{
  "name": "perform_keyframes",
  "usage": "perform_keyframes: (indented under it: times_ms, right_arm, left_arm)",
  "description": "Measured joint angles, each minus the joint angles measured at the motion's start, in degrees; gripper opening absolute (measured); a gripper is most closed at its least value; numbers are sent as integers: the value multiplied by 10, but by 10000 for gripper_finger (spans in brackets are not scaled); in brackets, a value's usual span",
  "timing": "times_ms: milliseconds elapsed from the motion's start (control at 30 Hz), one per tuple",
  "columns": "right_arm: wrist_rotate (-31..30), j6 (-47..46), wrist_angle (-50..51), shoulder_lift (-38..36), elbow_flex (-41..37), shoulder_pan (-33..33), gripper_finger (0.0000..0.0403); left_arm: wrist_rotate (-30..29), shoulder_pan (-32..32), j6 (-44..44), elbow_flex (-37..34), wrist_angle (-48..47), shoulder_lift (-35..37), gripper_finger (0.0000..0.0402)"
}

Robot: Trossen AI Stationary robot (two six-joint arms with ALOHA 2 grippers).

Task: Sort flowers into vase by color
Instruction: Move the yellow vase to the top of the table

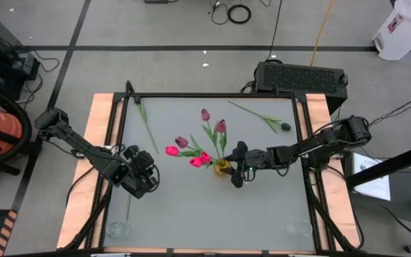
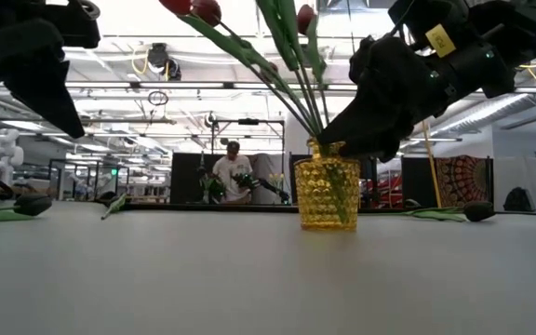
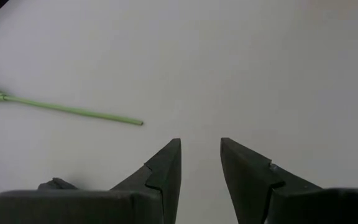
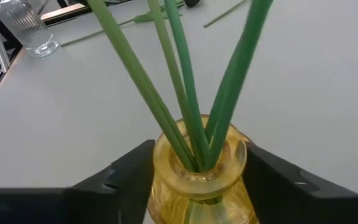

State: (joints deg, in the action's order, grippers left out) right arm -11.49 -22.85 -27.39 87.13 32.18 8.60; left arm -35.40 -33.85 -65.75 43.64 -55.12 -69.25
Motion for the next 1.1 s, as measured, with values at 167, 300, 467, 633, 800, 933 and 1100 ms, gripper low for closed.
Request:
perform_keyframes:
  times_ms: [167, 300, 467, 633, 800, 933, 1100]
  right_arm:
    - [-2, 1, -8, 0, -1, 0, 184]
    - [-2, -4, -9, 0, -1, 0, 179]
    - [-2, -5, -4, 0, -1, 1, 180]
    - [-3, -5, 1, 0, 0, 1, 178]
    - [-8, -5, 3, 0, 0, 1, 177]
    - [-29, -6, 5, 0, 0, 1, 176]
    - [-39, -7, 5, 0, 0, 1, 176]
  left_arm:
    - [0, 0, 0, 0, 3, 0, 121]
    - [0, 0, 0, 0, 3, 0, 121]
    - [0, 0, 0, 0, 3, 0, 121]
    - [6, 0, 0, 0, 2, 0, 121]
    - [7, 0, -1, 0, 2, 0, 121]
    - [11, 0, -2, 0, 6, 0, 121]
    - [11, 0, -15, 0, 6, 0, 121]
